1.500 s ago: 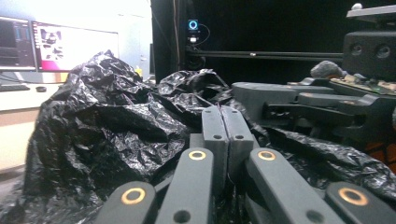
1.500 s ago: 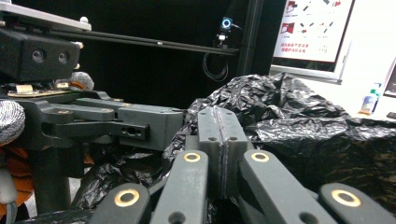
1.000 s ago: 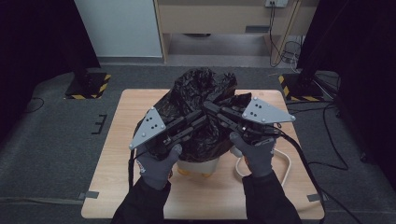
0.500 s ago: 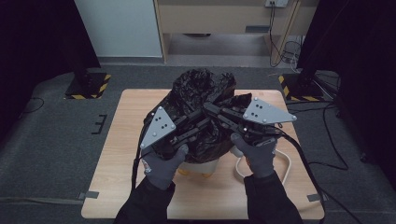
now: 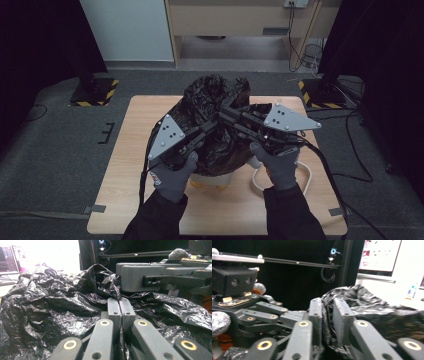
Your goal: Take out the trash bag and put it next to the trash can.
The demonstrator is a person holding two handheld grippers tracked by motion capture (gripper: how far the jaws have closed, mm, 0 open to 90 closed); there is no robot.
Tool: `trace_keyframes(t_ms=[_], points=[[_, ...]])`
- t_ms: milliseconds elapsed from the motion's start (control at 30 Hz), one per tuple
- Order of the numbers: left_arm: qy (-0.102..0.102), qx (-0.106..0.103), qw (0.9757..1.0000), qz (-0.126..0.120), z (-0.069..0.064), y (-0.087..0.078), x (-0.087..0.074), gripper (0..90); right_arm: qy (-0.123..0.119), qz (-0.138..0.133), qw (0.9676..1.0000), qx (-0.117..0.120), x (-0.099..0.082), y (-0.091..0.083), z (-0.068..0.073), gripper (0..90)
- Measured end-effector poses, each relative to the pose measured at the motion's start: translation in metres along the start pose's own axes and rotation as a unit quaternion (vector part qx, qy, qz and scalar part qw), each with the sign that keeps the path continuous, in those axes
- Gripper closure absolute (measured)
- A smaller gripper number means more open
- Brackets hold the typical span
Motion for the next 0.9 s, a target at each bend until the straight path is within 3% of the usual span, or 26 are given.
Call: trace_keyframes(t_ms=[167,367,467,533,633,767,900], points=[[-0.007,-0.001,1.0000,-0.004,0.001,-0.002,0.000,89.5,-0.004,-0.007,0.9998,-0.020,0.005,-0.005,-0.006,66.3],[-0.016,-0.002,0.9998,-0.012,0.004,-0.005,0.004,89.6,0.000,-0.016,0.9976,-0.067,0.006,-0.017,-0.019,54.7],[-0.018,-0.002,0.9997,-0.015,0.005,-0.006,0.005,89.7,-0.006,-0.006,0.9957,-0.092,0.004,-0.024,-0.028,50.8],[-0.019,-0.002,0.9997,-0.016,0.005,-0.006,0.005,89.7,-0.007,-0.004,0.9954,-0.095,0.004,-0.026,-0.028,49.6],[-0.021,0.001,0.9996,-0.022,0.006,-0.008,0.006,89.7,-0.014,-0.001,0.9925,-0.121,0.007,-0.033,-0.035,45.0],[-0.023,0.003,0.9993,-0.029,0.009,-0.010,0.008,89.7,-0.007,-0.006,0.9888,-0.149,0.004,-0.043,-0.046,42.9],[-0.027,0.003,0.9991,-0.032,0.010,-0.010,0.009,89.6,-0.006,-0.005,0.9870,-0.161,0.000,-0.049,-0.052,41.3]])
Point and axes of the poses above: each handheld gripper's, and its own axes: y roughly forward along the jaws, x roughly out of its top, z roughly to its left, the point moved 6 cm from there along y, roughly forward along the jaws, and after that the axes turned 8 degrees about x, right-handed, at the moved point
